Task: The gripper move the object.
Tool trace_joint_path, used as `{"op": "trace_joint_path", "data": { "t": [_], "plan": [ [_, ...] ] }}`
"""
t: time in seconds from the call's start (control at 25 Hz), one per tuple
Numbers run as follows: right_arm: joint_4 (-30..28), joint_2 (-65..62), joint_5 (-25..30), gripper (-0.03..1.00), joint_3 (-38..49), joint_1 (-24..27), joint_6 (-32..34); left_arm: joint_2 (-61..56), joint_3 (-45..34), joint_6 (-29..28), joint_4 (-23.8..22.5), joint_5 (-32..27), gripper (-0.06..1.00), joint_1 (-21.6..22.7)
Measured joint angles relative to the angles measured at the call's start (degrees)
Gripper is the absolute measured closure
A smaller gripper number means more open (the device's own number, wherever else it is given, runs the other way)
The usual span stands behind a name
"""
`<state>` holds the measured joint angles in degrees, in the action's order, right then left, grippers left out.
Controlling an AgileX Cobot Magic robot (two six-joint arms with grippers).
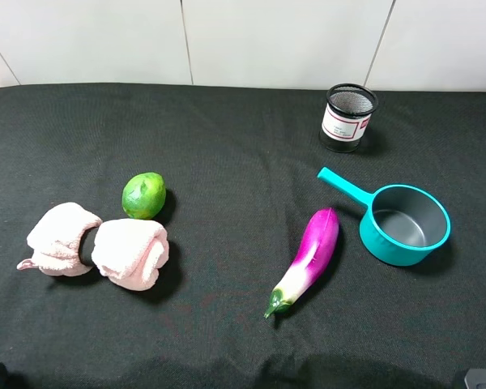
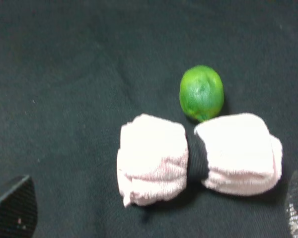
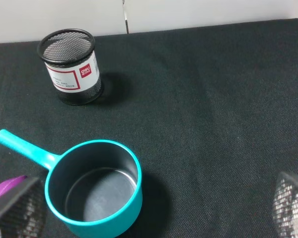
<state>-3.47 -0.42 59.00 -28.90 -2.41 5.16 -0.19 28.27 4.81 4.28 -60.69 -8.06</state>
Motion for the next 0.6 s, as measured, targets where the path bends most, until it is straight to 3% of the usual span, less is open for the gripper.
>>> {"op": "trace_joint_path", "data": {
  "t": [0.6],
  "plan": [
    [0.00,0.00,0.00,0.27,0.00,0.00,0.00,0.00,-0.13,0.42,0.25,-0.07,-0.05,0.18]
  ]
}}
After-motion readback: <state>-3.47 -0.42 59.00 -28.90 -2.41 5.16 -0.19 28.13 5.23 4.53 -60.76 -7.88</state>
